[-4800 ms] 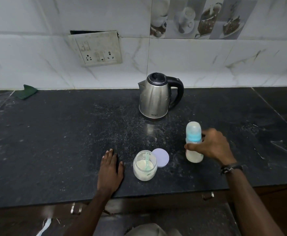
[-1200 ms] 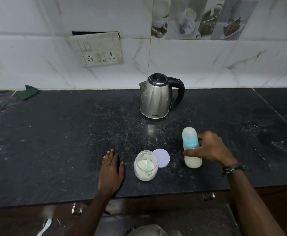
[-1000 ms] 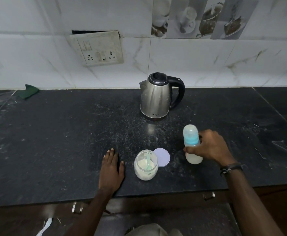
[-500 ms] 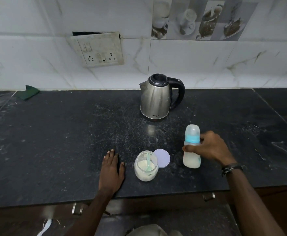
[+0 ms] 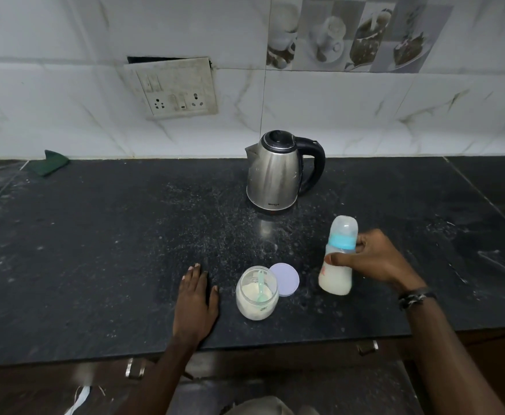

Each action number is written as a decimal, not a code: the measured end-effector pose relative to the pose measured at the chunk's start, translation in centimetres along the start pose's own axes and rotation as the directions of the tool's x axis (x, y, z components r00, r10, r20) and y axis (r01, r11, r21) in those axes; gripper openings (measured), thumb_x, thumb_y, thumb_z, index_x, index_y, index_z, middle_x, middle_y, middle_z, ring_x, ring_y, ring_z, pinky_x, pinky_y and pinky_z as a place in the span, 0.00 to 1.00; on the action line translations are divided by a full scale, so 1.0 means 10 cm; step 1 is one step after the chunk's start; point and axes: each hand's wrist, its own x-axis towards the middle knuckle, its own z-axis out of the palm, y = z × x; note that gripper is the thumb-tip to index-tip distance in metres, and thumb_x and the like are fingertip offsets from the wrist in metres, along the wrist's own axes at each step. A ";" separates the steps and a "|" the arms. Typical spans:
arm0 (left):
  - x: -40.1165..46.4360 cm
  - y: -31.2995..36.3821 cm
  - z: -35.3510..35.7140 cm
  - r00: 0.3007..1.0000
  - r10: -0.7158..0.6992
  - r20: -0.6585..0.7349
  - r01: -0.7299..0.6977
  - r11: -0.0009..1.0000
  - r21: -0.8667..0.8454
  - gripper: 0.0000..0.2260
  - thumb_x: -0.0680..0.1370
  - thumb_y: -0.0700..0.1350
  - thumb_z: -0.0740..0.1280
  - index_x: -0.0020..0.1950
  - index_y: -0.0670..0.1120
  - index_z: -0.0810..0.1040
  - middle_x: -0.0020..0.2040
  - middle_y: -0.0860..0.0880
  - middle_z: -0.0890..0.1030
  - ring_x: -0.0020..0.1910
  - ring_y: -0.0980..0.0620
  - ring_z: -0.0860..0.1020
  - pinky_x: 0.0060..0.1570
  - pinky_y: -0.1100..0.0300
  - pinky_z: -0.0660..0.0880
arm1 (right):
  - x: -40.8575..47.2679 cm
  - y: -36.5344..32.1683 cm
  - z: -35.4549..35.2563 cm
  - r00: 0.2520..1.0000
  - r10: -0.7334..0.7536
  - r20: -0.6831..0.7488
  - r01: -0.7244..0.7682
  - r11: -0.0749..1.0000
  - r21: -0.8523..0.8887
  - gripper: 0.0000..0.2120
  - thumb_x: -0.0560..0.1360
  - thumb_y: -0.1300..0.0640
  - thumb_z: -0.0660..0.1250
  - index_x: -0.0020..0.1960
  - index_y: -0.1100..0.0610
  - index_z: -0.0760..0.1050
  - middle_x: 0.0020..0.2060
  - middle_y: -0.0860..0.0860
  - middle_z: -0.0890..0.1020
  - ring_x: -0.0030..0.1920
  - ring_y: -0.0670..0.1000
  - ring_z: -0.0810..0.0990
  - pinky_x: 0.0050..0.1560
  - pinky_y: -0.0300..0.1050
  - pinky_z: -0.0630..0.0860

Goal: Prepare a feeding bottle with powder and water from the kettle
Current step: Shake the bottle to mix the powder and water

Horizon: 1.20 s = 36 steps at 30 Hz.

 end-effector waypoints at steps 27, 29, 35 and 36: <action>0.00 0.02 0.00 1.000 -0.008 0.004 0.008 1.000 0.005 0.27 0.80 0.54 0.53 0.68 0.37 0.75 0.74 0.38 0.69 0.75 0.41 0.66 0.76 0.48 0.59 | -0.02 -0.05 -0.08 0.996 -0.083 -0.020 0.083 0.996 0.019 0.20 0.62 0.53 0.81 0.52 0.53 0.81 0.47 0.49 0.85 0.47 0.48 0.83 0.51 0.51 0.81; 0.00 0.01 0.00 1.000 -0.011 0.008 0.011 1.000 -0.002 0.27 0.80 0.54 0.53 0.68 0.37 0.75 0.74 0.38 0.69 0.75 0.41 0.65 0.76 0.48 0.59 | -0.04 -0.07 -0.10 0.998 -0.064 0.019 0.062 0.995 0.082 0.16 0.63 0.55 0.81 0.49 0.53 0.81 0.46 0.49 0.85 0.47 0.48 0.84 0.52 0.52 0.81; 0.00 0.00 0.00 1.000 -0.016 0.010 0.016 1.000 -0.002 0.27 0.80 0.55 0.53 0.69 0.38 0.75 0.75 0.39 0.68 0.76 0.42 0.64 0.76 0.49 0.58 | -0.01 -0.06 -0.08 0.999 -0.037 0.026 0.040 0.991 -0.131 0.17 0.61 0.49 0.81 0.47 0.52 0.81 0.44 0.51 0.85 0.43 0.49 0.83 0.45 0.50 0.81; 0.00 0.00 0.00 1.000 -0.015 0.008 0.015 1.000 -0.002 0.27 0.80 0.55 0.53 0.69 0.38 0.75 0.75 0.39 0.68 0.76 0.42 0.64 0.76 0.49 0.57 | -0.03 -0.08 -0.07 0.996 -0.063 0.056 0.065 0.997 -0.037 0.14 0.62 0.52 0.81 0.46 0.52 0.82 0.44 0.50 0.86 0.42 0.46 0.84 0.43 0.45 0.80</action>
